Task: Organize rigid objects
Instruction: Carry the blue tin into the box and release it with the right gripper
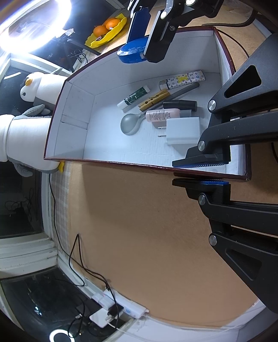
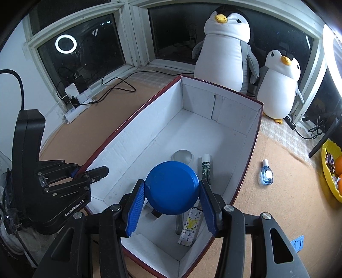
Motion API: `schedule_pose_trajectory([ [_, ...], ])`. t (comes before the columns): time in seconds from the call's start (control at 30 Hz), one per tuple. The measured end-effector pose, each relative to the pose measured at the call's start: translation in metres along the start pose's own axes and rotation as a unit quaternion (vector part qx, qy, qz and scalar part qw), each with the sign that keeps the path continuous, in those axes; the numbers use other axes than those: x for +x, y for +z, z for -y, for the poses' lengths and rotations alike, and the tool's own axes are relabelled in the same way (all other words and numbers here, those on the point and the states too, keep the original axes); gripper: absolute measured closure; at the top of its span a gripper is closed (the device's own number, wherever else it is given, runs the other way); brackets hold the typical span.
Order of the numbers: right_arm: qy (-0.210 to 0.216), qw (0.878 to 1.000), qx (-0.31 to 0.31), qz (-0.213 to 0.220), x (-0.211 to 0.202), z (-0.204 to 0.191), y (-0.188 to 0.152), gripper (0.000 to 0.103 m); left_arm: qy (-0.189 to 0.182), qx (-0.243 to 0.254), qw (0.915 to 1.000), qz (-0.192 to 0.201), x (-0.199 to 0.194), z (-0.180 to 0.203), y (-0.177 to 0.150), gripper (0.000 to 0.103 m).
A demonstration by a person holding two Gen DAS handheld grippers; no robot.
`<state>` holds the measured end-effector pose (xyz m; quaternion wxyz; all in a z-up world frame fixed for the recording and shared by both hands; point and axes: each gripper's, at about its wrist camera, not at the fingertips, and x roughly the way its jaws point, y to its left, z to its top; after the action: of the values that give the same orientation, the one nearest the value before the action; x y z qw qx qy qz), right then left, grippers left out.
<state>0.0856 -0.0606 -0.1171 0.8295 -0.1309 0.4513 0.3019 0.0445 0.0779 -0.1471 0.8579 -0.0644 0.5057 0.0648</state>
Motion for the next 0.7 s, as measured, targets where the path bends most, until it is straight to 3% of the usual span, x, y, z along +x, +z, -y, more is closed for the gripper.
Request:
schedule_pose_trajectory([
  [0.1, 0.004, 1.0, -0.001, 0.004, -0.001, -0.003, 0.0, 0.056, 0.0, -0.001, 1.0, 0.0, 0.0, 0.0, 0.0, 0.095],
  [0.23, 0.003, 1.0, -0.002, 0.01, -0.003, -0.006, 0.001, 0.046, 0.0, -0.001, 1.0, 0.0, 0.0, 0.0, 0.0, 0.095],
  [0.7, 0.012, 0.996, 0.067, 0.049, -0.037, 0.023, -0.01, 0.045, 0.001, 0.0, 1.0, 0.0, 0.0, 0.002, 0.0, 0.095],
])
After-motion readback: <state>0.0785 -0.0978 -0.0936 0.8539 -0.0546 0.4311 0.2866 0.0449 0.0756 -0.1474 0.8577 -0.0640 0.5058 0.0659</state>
